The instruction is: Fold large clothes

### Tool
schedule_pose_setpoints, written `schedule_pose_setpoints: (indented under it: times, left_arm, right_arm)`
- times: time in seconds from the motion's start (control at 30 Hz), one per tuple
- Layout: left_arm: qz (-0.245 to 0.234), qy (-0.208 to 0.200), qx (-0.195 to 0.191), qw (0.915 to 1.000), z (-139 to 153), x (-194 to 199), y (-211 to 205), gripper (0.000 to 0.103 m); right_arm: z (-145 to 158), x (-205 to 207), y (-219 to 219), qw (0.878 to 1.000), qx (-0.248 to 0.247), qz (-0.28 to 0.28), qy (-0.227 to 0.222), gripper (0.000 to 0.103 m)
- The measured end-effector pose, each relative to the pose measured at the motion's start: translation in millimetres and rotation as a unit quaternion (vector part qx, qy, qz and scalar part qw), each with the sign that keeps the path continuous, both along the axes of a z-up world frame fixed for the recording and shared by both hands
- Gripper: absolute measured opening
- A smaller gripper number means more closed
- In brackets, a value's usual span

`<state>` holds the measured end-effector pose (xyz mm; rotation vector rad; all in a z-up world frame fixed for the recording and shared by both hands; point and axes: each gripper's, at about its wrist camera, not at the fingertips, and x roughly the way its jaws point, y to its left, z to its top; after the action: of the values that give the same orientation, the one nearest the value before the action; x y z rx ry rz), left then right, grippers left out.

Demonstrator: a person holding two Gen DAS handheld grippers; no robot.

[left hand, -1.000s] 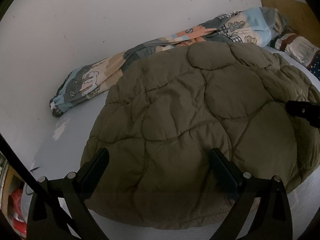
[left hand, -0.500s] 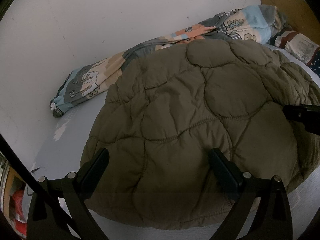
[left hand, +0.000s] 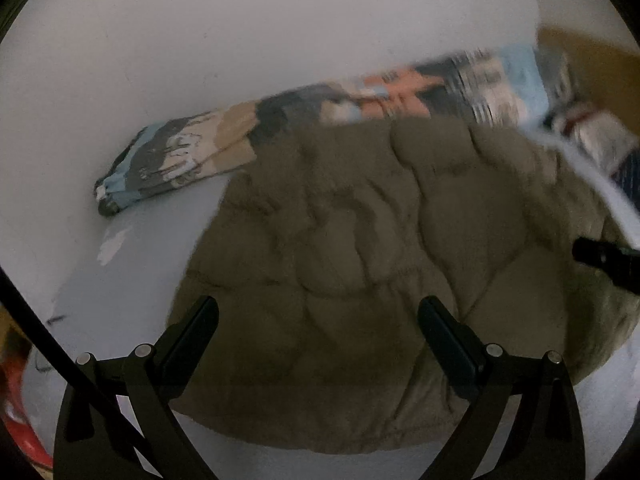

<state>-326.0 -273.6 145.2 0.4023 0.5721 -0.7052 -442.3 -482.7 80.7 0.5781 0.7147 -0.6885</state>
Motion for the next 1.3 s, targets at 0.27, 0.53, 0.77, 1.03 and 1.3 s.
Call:
schedule_pose_setpoints:
  times: [0.27, 0.53, 0.77, 1.03, 1.3]
  left_arm:
    - [0.017, -0.018, -0.087, 0.9959, 63, -24, 51, 0.1]
    - [0.012, -0.015, -0.124, 0.9921, 113, -91, 128, 0.1]
    - [-0.01, -0.05, -0.118, 0.9917, 141, -171, 203, 0.1]
    - [-0.008, -0.066, -0.13, 0.9892, 163, -222, 262, 0.1]
    - [-0.008, -0.084, -0.151, 0.9849, 179, -252, 296, 0.1]
  right_arm:
    - [66, -33, 31, 0.995, -0.089, -0.013, -0.041, 0.056]
    - [130, -96, 91, 0.987, -0.134, -0.035, -0.085, 0.063]
    - [153, -169, 172, 0.986, -0.112, -0.022, -0.12, 0.069]
    - [179, -232, 239, 0.984, -0.119, -0.01, -0.133, 0.074]
    - [209, -268, 300, 0.977, -0.15, 0.017, -0.153, 0.081]
